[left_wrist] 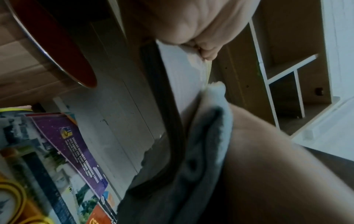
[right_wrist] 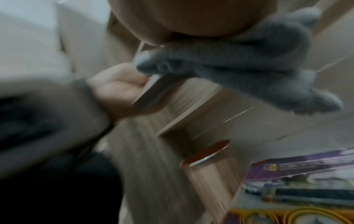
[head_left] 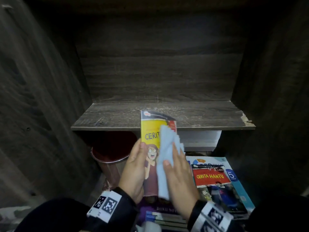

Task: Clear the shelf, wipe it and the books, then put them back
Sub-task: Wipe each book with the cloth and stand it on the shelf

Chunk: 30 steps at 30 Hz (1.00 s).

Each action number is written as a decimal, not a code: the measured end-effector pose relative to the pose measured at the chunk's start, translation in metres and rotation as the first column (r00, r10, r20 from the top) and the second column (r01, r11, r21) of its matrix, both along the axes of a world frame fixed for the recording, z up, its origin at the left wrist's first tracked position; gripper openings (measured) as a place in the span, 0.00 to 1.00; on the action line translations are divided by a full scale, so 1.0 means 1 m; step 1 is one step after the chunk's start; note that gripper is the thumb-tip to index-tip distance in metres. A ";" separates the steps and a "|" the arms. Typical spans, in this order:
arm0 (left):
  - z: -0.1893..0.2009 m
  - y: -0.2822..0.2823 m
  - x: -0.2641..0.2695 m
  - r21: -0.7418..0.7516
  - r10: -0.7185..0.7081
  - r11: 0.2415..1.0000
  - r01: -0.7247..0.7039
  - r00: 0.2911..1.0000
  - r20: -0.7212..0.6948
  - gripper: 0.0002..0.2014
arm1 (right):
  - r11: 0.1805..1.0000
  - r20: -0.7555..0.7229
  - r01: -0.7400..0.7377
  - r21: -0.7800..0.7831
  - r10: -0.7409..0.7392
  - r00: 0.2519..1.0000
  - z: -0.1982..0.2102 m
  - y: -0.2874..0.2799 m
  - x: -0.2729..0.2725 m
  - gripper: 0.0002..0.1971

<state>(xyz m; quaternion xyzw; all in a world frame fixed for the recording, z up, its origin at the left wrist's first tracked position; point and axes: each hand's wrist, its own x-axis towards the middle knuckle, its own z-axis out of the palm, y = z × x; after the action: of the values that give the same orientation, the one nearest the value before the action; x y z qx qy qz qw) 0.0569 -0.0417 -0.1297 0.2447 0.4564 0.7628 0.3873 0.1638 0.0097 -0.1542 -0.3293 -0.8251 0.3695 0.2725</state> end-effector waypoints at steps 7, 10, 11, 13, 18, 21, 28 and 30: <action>-0.003 0.002 0.012 -0.037 -0.121 0.992 0.119 0.992 -0.042 0.17 | 0.966 0.017 -0.038 0.255 0.035 0.999 0.012 0.036 0.002 0.24; 0.002 0.003 0.013 -0.003 -0.083 0.997 0.083 0.995 -0.047 0.20 | 0.998 -0.180 0.061 -0.028 -0.065 0.982 0.012 0.045 -0.003 0.22; 0.004 0.003 0.011 0.010 -0.060 0.998 0.060 0.998 -0.035 0.20 | 0.992 -0.224 0.057 -0.111 -0.081 0.971 0.010 0.040 -0.005 0.22; 0.004 0.002 0.004 0.035 0.008 0.999 -0.008 1.000 -0.001 0.21 | 0.988 -0.213 0.014 -0.153 -0.047 0.976 0.003 0.021 -0.007 0.24; 0.003 -0.006 0.000 -0.006 -0.042 0.999 0.042 0.999 0.003 0.21 | 0.944 0.091 -0.174 0.279 0.155 0.984 -0.001 -0.001 -0.005 0.26; 0.002 -0.011 0.008 -0.023 -0.015 1.000 0.014 0.999 -0.040 0.16 | 0.951 -0.017 -0.112 0.287 0.122 0.992 0.011 0.021 -0.010 0.23; 0.007 -0.021 0.005 0.094 0.091 0.992 -0.087 0.995 -0.047 0.22 | 0.935 -0.362 -0.230 -0.272 0.122 0.924 0.008 0.012 -0.027 0.38; 0.006 -0.027 0.002 0.068 0.075 0.995 -0.071 0.996 -0.055 0.26 | 0.884 -0.430 -0.375 -0.279 0.235 0.872 0.007 0.001 -0.026 0.44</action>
<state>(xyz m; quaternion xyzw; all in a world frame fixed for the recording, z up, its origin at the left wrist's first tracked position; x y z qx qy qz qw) 0.0591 -0.0684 -0.1240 0.2623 0.4507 0.7836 0.3376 0.1381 0.0104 -0.1469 -0.1574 -0.7173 0.6078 0.3020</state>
